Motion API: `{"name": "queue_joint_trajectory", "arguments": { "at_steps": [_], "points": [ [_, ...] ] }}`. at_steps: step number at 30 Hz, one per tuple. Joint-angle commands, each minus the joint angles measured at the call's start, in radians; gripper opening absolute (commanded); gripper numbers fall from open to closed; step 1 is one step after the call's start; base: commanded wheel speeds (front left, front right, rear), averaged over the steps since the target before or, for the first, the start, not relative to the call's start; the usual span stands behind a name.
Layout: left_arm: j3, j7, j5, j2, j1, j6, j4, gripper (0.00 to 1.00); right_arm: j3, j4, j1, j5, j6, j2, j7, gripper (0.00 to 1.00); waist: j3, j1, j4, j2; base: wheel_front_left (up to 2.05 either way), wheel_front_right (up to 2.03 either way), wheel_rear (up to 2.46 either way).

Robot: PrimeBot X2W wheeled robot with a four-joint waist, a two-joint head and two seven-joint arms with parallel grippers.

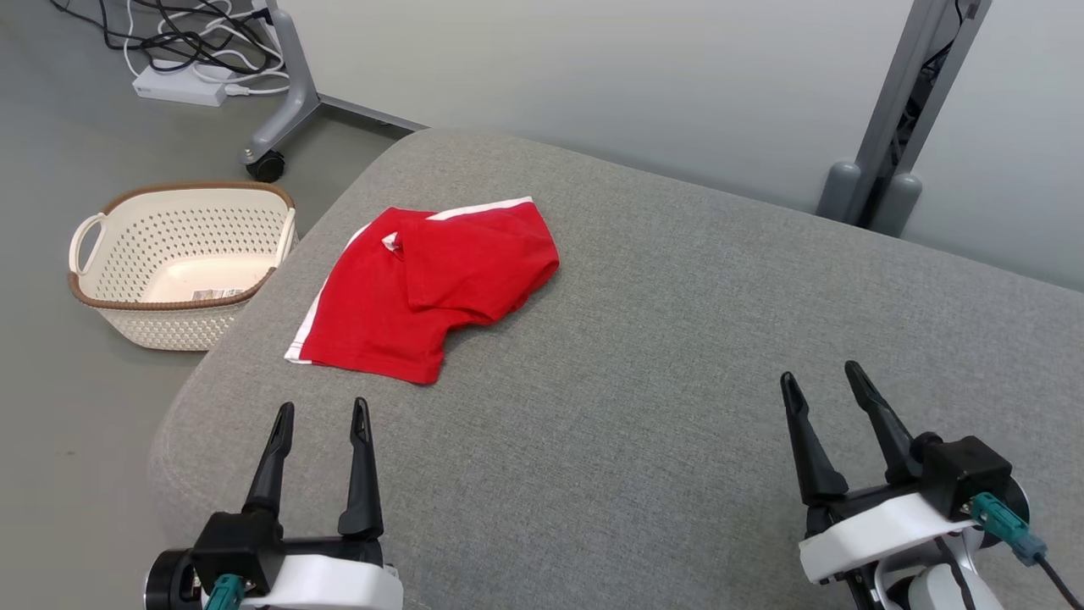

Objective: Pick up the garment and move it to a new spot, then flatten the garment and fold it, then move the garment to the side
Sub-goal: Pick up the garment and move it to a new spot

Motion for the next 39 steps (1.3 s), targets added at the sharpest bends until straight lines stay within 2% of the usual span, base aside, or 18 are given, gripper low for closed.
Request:
{"name": "queue_joint_trajectory", "arguments": {
  "at_steps": [1,8,19,27,30,31,39],
  "points": [
    [0.004,0.0,-0.004,0.003,0.007,0.004,-0.007,1.0,0.006,0.004,-0.003,0.009,0.0,-0.007,-0.005,1.0,0.0,0.0,0.001,0.0,0.0,0.0,0.0],
    [0.006,0.0,-0.003,0.003,0.015,0.014,-0.017,1.0,0.021,0.019,-0.012,0.007,0.0,-0.007,-0.005,1.0,-0.006,0.0,-0.003,0.0,0.0,0.0,0.0],
    [0.022,0.0,-0.021,0.003,-0.002,0.002,0.007,1.0,0.0,0.008,-0.004,-0.01,0.0,-0.007,-0.003,1.0,0.004,0.0,-0.025,0.0,0.0,0.0,0.0],
    [0.101,0.0,-0.014,0.007,-0.142,-0.088,0.105,1.0,-0.008,-0.097,-0.053,-0.078,0.0,-0.016,0.065,1.0,0.132,0.0,-0.096,0.0,0.0,0.0,0.0],
    [0.143,0.0,-0.025,0.03,-0.231,-0.122,0.158,1.0,-0.02,-0.158,-0.07,-0.097,0.0,-0.027,0.101,1.0,0.187,0.0,-0.123,0.0,0.0,0.0,0.0],
    [0.154,0.008,-0.029,0.055,-0.298,-0.138,0.223,1.0,-0.02,-0.206,-0.088,-0.1,0.0,-0.039,0.126,1.0,0.227,0.0,-0.14,0.0,0.0,0.0,0.0],
    [0.135,0.222,-0.05,0.153,-0.591,-0.214,0.467,1.0,-0.009,-0.366,-0.141,-0.107,0.0,-0.082,0.203,1.0,0.363,0.0,-0.194,0.0,0.0,0.0,0.0]
  ]
}}
